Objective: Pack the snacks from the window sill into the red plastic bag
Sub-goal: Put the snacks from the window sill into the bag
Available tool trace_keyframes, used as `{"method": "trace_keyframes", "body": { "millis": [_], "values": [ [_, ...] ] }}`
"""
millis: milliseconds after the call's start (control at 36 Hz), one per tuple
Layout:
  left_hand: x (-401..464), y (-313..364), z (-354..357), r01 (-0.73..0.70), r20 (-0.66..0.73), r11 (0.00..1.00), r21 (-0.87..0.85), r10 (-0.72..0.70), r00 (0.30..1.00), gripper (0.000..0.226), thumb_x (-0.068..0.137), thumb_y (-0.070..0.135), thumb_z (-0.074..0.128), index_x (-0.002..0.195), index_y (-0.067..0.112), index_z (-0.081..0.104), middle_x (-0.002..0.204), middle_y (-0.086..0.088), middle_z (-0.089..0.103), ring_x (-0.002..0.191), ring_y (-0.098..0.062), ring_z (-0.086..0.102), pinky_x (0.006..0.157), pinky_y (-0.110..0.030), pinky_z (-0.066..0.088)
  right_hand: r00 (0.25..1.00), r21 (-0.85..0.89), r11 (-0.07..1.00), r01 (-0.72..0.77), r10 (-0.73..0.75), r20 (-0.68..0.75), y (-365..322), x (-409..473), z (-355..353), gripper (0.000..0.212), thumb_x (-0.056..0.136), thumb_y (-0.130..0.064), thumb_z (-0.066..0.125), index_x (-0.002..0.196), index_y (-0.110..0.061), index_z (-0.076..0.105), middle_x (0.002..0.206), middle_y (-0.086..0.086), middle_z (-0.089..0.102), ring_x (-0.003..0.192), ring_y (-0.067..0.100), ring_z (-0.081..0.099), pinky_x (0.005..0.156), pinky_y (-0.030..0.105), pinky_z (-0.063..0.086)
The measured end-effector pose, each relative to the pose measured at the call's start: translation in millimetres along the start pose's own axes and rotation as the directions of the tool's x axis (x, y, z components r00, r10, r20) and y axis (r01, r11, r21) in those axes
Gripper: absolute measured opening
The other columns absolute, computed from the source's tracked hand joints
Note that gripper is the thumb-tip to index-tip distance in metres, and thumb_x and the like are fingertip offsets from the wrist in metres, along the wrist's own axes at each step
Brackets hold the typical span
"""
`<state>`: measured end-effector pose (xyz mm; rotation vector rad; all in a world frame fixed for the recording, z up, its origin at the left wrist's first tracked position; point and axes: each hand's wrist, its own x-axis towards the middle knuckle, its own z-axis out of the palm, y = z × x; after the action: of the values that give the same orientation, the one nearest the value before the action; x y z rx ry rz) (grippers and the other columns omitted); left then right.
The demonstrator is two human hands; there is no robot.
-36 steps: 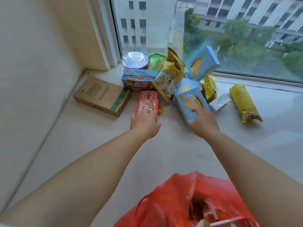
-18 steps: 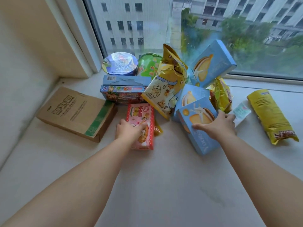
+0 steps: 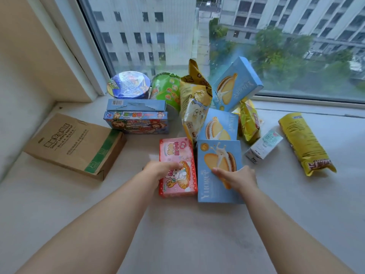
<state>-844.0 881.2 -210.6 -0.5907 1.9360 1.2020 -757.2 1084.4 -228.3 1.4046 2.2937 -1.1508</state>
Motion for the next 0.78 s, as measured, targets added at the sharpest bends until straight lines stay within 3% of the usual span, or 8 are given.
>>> {"method": "trace_keyframes", "body": {
  "millis": [111,167,250,361,444,611,667,778],
  "values": [
    [24,-12,10,-0.065,-0.085,0.998,-0.008,0.064,0.994,0.107,0.009,0.052,0.083,0.104,0.011,0.060,0.103,-0.011,0.067,0.074,-0.026,0.072,0.066,-0.041,0.061,0.997,0.215,0.976,0.035,-0.048,0.052,22,9,0,0.142,0.008,-0.077,0.076,0.131,-0.012,0.046,0.128,0.010,0.055,0.115,0.026,0.057,0.096,0.045,0.050],
    [1,-4,15,-0.090,-0.094,0.996,-0.002,0.090,0.991,0.106,0.022,0.049,0.088,0.110,0.007,0.047,0.104,-0.009,0.063,0.082,-0.026,0.070,0.072,-0.038,0.060,0.994,0.289,0.957,-0.028,-0.004,0.109,27,4,-6,0.134,0.014,-0.069,0.082,0.130,-0.011,0.049,0.125,0.011,0.060,0.111,0.028,0.060,0.094,0.047,0.051],
    [-18,-1,23,-0.109,-0.072,0.994,-0.032,0.106,0.992,0.076,0.061,0.027,0.088,0.108,0.010,0.030,0.101,-0.011,0.057,0.084,-0.027,0.066,0.070,-0.035,0.055,0.964,0.400,0.896,-0.192,0.095,0.250,36,-3,-16,0.099,0.020,-0.054,0.086,0.104,-0.006,0.066,0.101,0.017,0.070,0.093,0.034,0.068,0.086,0.052,0.054],
    [-23,-8,36,-0.067,0.041,0.996,-0.057,0.070,0.997,0.071,0.066,0.022,0.085,0.111,0.011,0.031,0.100,-0.015,0.065,0.076,-0.029,0.071,0.070,-0.041,0.059,0.940,0.430,0.864,-0.262,0.129,0.314,60,-13,-24,0.062,0.046,-0.034,0.090,0.098,-0.005,0.071,0.095,0.019,0.072,0.090,0.035,0.069,0.086,0.056,0.053],
    [-29,-20,48,-0.072,0.135,0.995,-0.070,0.081,0.988,0.061,0.064,0.021,0.086,0.111,0.006,0.050,0.094,-0.013,0.071,0.076,-0.029,0.072,0.075,-0.047,0.059,0.957,0.429,0.868,-0.249,0.153,0.246,80,-21,-32,0.036,0.065,-0.024,0.084,0.091,-0.004,0.070,0.082,0.016,0.072,0.075,0.030,0.069,0.075,0.044,0.057],
    [-51,-50,68,-0.215,0.089,0.971,0.107,0.206,0.975,0.056,0.065,0.033,0.084,0.105,0.020,0.048,0.101,0.000,0.066,0.087,-0.020,0.068,0.080,-0.038,0.058,0.970,0.482,0.848,-0.220,0.139,0.198,107,-40,-56,0.030,0.074,-0.023,0.078,0.093,-0.003,0.067,0.087,0.020,0.070,0.076,0.032,0.067,0.075,0.044,0.054],
    [-61,-57,72,-0.289,0.088,0.931,0.223,0.276,0.957,0.057,0.067,0.037,0.082,0.107,0.022,0.044,0.103,0.002,0.063,0.091,-0.019,0.066,0.082,-0.037,0.057,0.979,0.510,0.837,-0.196,0.136,0.153,110,-46,-64,0.026,0.077,-0.022,0.076,0.093,-0.006,0.063,0.085,0.018,0.069,0.074,0.030,0.065,0.070,0.040,0.054],
    [-76,-63,65,-0.359,0.186,0.792,0.494,0.307,0.933,0.063,0.067,0.042,0.079,0.115,0.025,0.042,0.107,0.004,0.062,0.095,-0.019,0.064,0.083,-0.035,0.055,0.992,0.473,0.873,-0.120,0.093,0.080,116,-54,-83,0.033,0.076,-0.030,0.076,0.095,-0.006,0.063,0.087,0.015,0.069,0.079,0.032,0.066,0.079,0.046,0.053]
  ]
}}
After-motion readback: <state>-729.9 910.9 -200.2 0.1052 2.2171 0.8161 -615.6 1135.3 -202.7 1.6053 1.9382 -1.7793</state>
